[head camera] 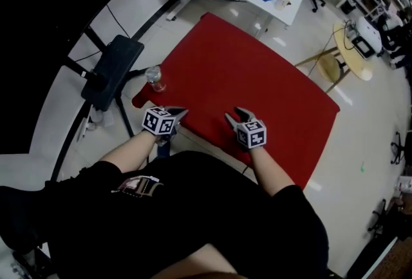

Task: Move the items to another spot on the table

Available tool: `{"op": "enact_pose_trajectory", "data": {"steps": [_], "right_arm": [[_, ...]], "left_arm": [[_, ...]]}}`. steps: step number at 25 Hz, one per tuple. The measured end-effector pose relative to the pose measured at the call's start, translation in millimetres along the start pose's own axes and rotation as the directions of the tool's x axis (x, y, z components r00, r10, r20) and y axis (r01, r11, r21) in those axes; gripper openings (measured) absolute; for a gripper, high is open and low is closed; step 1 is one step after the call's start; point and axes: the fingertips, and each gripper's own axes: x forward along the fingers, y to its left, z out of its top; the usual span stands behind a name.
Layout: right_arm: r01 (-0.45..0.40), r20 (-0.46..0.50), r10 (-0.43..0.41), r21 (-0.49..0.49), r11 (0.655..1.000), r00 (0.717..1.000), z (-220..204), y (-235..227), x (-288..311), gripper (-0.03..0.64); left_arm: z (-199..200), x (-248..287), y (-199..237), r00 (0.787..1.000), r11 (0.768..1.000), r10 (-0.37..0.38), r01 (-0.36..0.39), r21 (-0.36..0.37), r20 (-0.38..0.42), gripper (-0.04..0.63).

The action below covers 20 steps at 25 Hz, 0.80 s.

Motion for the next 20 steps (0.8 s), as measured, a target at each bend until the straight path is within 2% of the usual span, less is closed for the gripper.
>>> {"op": "enact_pose_trajectory", "data": {"steps": [3, 5, 7, 10, 14, 17, 20], "right_arm": [[-0.008, 0.018, 0.008, 0.009, 1.0, 1.0, -21.5, -19.9, -78.0, 0.158], [-0.02, 0.034, 0.019, 0.013, 1.0, 0.999, -32.5, -27.4, -124.2, 0.156], [-0.026, 0.06, 0.024, 0.023, 0.999, 0.998, -41.9, -29.7, -167.1, 0.146], [-0.014, 0.122, 0.006, 0.066, 0.998, 0.993, -45.7, -26.3, -231.1, 0.127], [0.018, 0.238, -0.052, 0.145, 0.989, 0.97, -28.7, -9.2, -305.0, 0.103], [0.032, 0.355, -0.094, 0.177, 0.984, 0.93, -4.2, 12.6, -342.6, 0.098], [0.088, 0.408, -0.141, 0.146, 0.985, 0.902, 18.3, 24.8, -360.0, 0.092]], "left_arm": [[13.2, 52.6, -80.7, 0.998, 0.999, -0.043, 0.042, 0.025, 0.034, -0.008], [25.1, 84.6, -136.6, 0.996, 0.994, -0.085, 0.082, 0.077, 0.04, -0.008], [35.3, 109.8, -195.7, 0.987, 0.98, -0.157, 0.151, 0.128, 0.04, -0.008], [49.8, 126.6, -281.9, 0.955, 0.938, -0.294, 0.284, 0.201, 0.022, -0.008], [85.1, 104.5, -366.9, 0.898, 0.859, -0.439, 0.411, 0.306, 0.023, -0.008], [105.1, 66.8, -400.9, 0.867, 0.81, -0.497, 0.446, 0.381, 0.04, -0.008], [121.3, 37.5, -412.6, 0.855, 0.794, -0.511, 0.434, 0.425, 0.082, -0.008]]}}
